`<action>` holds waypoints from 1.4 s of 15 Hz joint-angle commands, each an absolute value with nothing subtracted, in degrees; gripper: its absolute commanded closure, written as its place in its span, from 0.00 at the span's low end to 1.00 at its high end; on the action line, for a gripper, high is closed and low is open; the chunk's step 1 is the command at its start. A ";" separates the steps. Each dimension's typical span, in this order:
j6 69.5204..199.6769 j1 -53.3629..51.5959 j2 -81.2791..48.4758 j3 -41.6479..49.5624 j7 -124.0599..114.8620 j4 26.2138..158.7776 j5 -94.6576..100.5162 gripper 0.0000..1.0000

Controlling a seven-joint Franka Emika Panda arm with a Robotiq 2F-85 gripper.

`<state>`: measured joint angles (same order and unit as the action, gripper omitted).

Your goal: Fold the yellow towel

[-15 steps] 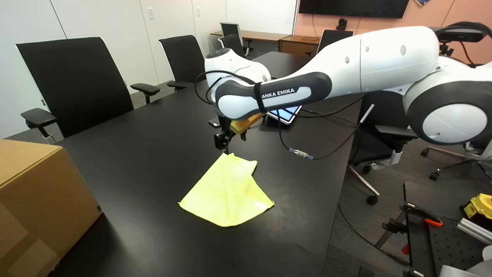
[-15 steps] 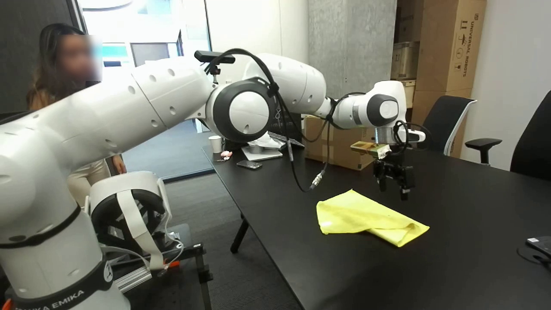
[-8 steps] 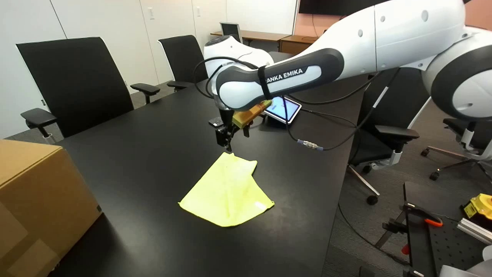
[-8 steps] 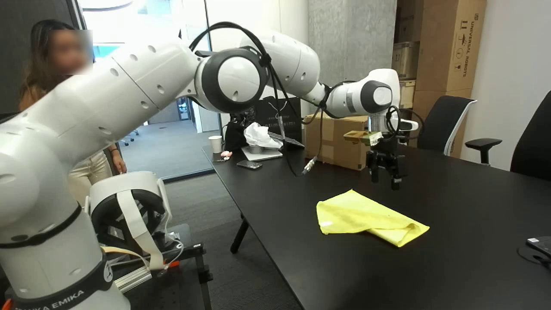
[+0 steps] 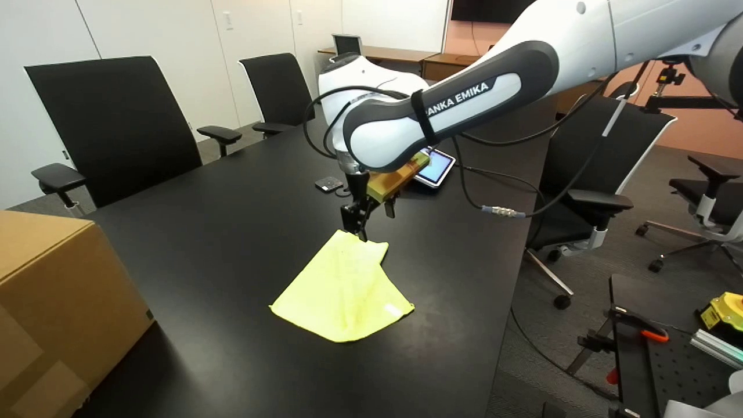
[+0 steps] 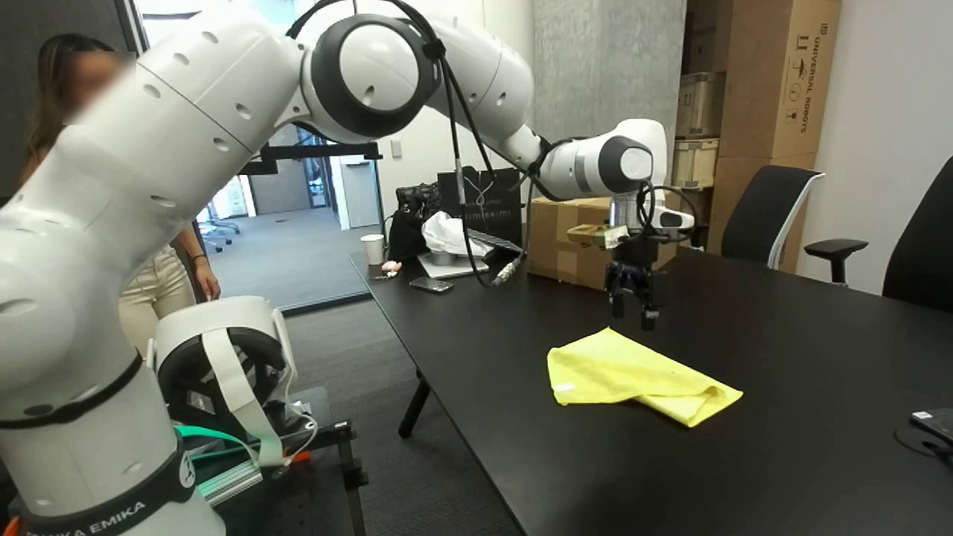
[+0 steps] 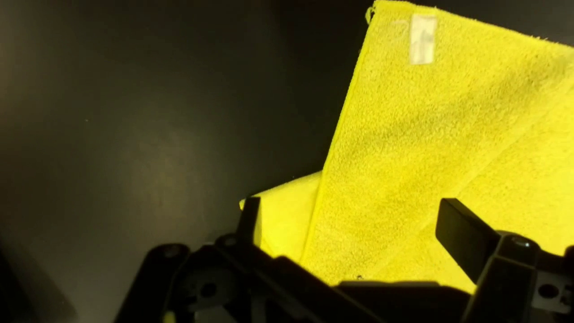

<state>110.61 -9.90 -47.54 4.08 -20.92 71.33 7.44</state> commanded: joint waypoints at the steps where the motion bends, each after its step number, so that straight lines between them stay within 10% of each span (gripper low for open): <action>1: 117.07 -10.69 -39.43 3.19 -23.64 85.05 6.57 0.00; 21: 155.28 -11.13 -23.06 2.36 -24.86 130.31 6.27 0.00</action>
<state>151.03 -10.91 -24.13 2.68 -25.50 127.61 7.52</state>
